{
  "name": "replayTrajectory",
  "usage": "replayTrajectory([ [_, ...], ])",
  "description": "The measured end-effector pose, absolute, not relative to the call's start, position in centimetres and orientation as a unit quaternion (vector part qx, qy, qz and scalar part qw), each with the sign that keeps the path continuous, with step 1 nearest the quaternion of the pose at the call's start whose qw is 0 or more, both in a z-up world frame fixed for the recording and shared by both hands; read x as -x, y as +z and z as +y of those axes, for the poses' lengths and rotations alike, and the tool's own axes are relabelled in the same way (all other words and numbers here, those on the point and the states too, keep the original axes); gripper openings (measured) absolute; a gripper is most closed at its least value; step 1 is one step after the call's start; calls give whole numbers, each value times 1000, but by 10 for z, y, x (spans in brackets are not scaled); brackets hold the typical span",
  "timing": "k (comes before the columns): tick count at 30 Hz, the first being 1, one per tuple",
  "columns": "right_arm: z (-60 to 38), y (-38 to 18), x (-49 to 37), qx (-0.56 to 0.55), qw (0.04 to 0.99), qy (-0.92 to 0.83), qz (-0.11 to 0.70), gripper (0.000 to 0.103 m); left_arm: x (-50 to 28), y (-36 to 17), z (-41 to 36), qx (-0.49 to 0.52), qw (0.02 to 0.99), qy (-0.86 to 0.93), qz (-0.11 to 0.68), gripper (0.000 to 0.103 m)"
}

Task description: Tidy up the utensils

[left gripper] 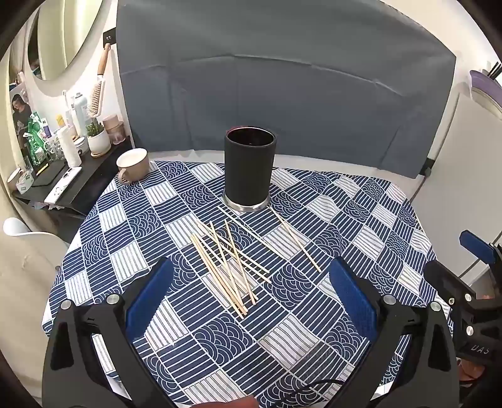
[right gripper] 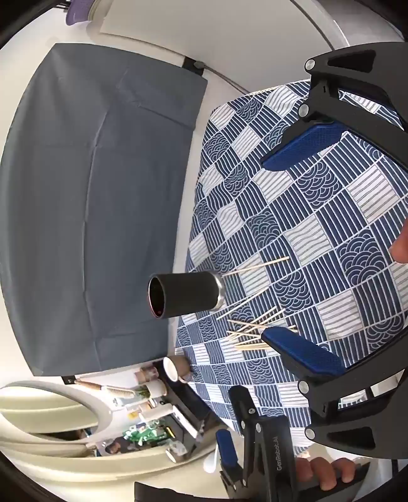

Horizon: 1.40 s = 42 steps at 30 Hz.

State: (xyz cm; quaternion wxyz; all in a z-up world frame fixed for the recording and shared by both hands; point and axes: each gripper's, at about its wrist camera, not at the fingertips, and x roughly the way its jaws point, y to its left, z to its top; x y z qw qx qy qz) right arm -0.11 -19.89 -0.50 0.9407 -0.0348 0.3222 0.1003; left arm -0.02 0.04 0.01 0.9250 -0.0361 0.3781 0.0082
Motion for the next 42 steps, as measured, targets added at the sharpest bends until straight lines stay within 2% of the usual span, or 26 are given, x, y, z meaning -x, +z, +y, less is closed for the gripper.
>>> replayTrajectory([
  [42, -196, 1, 17, 43, 946, 91, 308, 95, 2, -16, -2, 25, 909, 11, 416, 97],
])
